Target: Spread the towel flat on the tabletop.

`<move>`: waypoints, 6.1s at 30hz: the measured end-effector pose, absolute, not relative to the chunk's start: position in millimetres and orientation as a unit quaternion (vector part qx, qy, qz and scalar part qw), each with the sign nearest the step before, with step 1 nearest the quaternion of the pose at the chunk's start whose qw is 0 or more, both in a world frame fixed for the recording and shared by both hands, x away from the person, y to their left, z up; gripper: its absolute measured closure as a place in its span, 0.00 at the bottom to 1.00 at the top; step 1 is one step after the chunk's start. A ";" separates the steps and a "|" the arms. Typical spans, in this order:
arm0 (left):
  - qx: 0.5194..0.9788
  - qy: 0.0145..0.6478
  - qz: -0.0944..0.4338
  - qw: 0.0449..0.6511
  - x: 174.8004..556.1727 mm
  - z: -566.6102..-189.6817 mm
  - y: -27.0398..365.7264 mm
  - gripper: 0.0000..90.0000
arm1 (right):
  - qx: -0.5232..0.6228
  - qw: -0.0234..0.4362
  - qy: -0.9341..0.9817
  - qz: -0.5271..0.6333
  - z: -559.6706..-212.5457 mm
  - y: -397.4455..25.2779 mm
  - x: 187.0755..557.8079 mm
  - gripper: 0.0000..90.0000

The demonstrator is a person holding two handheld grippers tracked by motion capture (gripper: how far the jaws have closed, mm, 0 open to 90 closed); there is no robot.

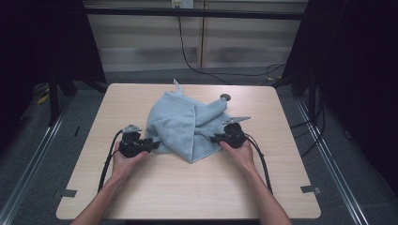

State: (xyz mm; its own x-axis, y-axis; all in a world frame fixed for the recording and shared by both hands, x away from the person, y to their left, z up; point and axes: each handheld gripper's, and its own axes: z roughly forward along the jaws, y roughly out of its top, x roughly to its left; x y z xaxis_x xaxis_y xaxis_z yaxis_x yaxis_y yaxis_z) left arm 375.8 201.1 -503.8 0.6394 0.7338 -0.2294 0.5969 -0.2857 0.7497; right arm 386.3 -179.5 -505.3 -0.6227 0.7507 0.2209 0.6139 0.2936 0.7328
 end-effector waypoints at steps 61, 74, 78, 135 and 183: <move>0.843 0.320 0.006 0.432 362.6 -486.9 111.9 0.40 | 0.417 0.075 0.810 0.404 -505.6 -197.0 313.8 0.42; 0.852 0.295 0.006 0.434 359.2 -470.7 90.3 0.35 | 0.384 0.089 0.829 0.396 -505.3 -183.5 300.3 0.79; 0.864 0.286 0.015 0.414 355.8 -480.6 88.3 0.29 | 0.385 0.072 0.826 0.405 -506.7 -183.4 298.6 0.88; 0.723 0.373 0.122 0.568 322.5 -417.8 235.0 0.79 | 0.434 0.226 0.715 0.500 -397.2 -247.9 291.6 0.96; 0.815 0.389 0.100 0.417 331.8 -501.9 234.5 0.71 | 0.482 0.152 0.735 0.451 -479.2 -272.9 288.5 0.67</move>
State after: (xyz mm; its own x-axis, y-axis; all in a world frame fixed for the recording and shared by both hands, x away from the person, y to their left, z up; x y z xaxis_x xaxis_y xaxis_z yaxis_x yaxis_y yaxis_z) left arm 331.8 234.5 -501.9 0.6766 0.7186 -0.1610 0.5509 -0.3489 0.7581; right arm 288.5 -272.9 -479.2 -0.4888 0.8463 0.2119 0.5721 0.1276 0.8102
